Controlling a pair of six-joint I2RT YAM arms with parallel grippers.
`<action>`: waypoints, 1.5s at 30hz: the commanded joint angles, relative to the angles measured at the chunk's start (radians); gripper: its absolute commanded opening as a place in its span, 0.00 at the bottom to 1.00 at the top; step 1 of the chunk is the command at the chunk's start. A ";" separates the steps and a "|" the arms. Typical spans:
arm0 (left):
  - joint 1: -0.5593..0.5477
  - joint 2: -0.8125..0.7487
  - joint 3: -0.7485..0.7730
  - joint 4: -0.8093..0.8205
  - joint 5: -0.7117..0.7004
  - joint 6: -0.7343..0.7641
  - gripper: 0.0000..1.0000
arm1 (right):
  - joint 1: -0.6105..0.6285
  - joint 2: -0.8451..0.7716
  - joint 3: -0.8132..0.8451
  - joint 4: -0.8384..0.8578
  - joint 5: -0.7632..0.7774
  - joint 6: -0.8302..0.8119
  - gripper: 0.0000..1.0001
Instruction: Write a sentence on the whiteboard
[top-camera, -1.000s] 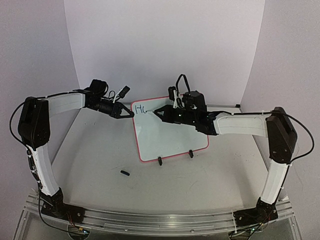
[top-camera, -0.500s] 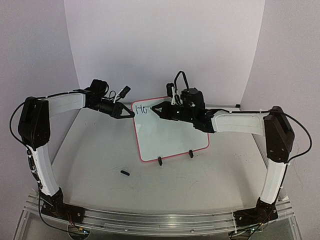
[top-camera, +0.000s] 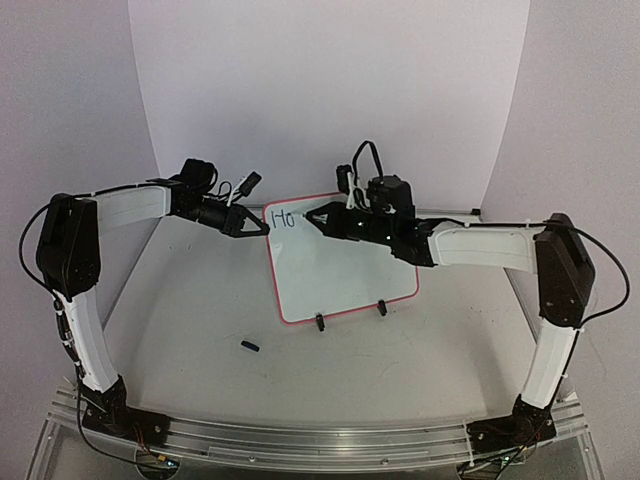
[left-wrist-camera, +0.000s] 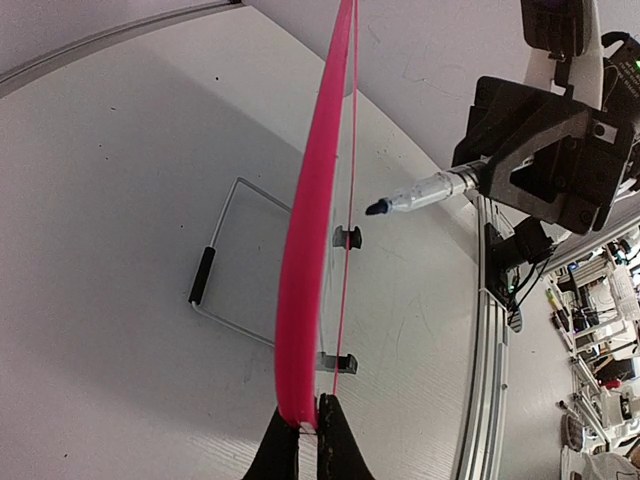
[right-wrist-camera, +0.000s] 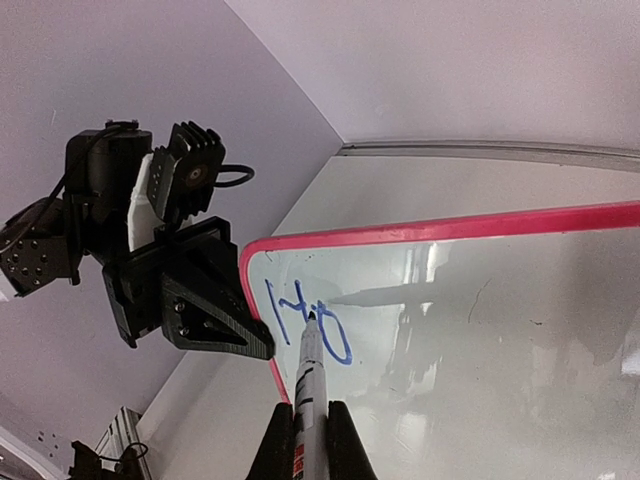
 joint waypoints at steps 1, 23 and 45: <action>-0.042 -0.010 0.014 -0.060 -0.032 0.056 0.00 | -0.004 -0.101 -0.026 0.052 0.015 -0.011 0.00; -0.045 -0.012 0.016 -0.065 -0.031 0.056 0.00 | -0.017 -0.008 0.000 0.015 0.057 -0.007 0.00; -0.048 -0.012 0.016 -0.066 -0.036 0.059 0.00 | -0.018 -0.069 -0.155 -0.010 0.019 0.023 0.00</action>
